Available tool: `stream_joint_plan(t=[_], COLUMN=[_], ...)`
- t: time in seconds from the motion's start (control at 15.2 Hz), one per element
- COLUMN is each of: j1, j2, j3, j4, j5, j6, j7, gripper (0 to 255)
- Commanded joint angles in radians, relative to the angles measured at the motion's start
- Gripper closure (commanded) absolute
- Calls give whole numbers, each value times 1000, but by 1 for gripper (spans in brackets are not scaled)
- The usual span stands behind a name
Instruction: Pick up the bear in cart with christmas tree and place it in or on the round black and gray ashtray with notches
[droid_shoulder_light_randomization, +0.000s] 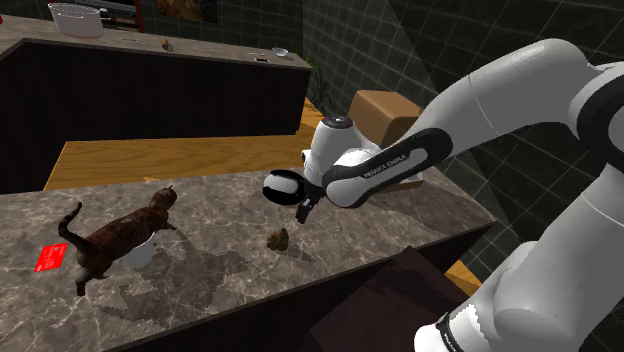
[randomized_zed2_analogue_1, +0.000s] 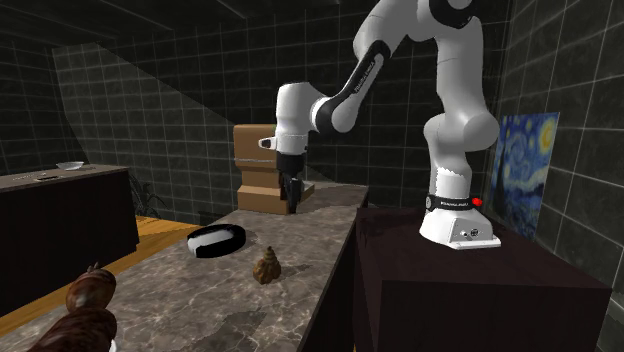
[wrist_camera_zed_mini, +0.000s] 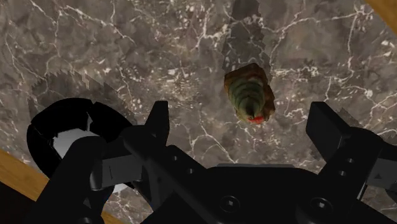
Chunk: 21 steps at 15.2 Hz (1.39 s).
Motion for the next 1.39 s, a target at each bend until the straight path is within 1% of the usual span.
stream_joint_plan(t=[0.0,0.4,0.66,1.19,1.32], j1=[11,63,108,128,128], j2=[76,315,470,580,580], j3=[3,-22,-45,-78,-78], j4=[30,170,283,336,336], j5=[-37,-148,-200,-225,-225], j6=[47,149,193,253,253], j7=[16,58,70,90,90], gripper=[0,0,0,0,0])
